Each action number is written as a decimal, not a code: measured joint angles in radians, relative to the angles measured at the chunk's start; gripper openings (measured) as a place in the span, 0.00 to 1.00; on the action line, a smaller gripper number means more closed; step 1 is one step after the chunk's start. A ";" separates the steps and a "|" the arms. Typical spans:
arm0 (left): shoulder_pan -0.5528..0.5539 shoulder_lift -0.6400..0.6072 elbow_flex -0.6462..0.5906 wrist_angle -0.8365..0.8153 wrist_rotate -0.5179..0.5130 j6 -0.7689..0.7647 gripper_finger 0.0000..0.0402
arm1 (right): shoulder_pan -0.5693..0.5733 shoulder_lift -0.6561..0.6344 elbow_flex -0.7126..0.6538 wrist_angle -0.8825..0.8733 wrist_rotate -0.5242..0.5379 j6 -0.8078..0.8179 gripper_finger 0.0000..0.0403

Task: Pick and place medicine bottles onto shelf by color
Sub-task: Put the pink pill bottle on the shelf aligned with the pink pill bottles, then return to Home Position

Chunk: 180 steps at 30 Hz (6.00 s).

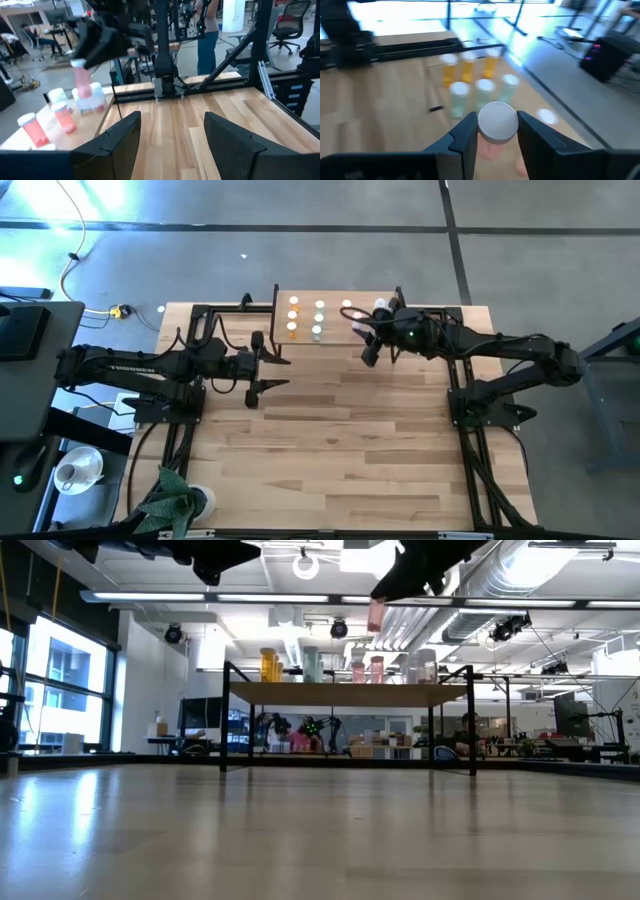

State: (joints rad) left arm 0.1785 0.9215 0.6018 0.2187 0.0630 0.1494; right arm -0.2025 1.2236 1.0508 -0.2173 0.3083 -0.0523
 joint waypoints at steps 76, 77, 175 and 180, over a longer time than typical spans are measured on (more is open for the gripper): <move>0.183 0.001 0.000 -0.126 -0.049 0.071 0.52 | -0.210 0.181 0.001 -0.047 0.030 0.141 0.28; 0.183 0.001 0.000 -0.126 -0.049 0.071 0.52 | -0.209 0.180 0.001 -0.047 0.049 0.138 0.28; 0.183 0.001 0.000 -0.155 -0.049 0.071 0.52 | -0.124 0.184 0.001 -0.043 -0.098 0.027 0.42; 0.183 0.001 0.000 -0.156 -0.049 0.071 0.52 | -0.124 0.180 0.002 -0.027 -0.098 0.026 0.46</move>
State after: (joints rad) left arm 0.3611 0.9222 0.6014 0.0631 0.0143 0.2199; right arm -0.3264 1.4039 1.0523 -0.2445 0.2100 -0.0268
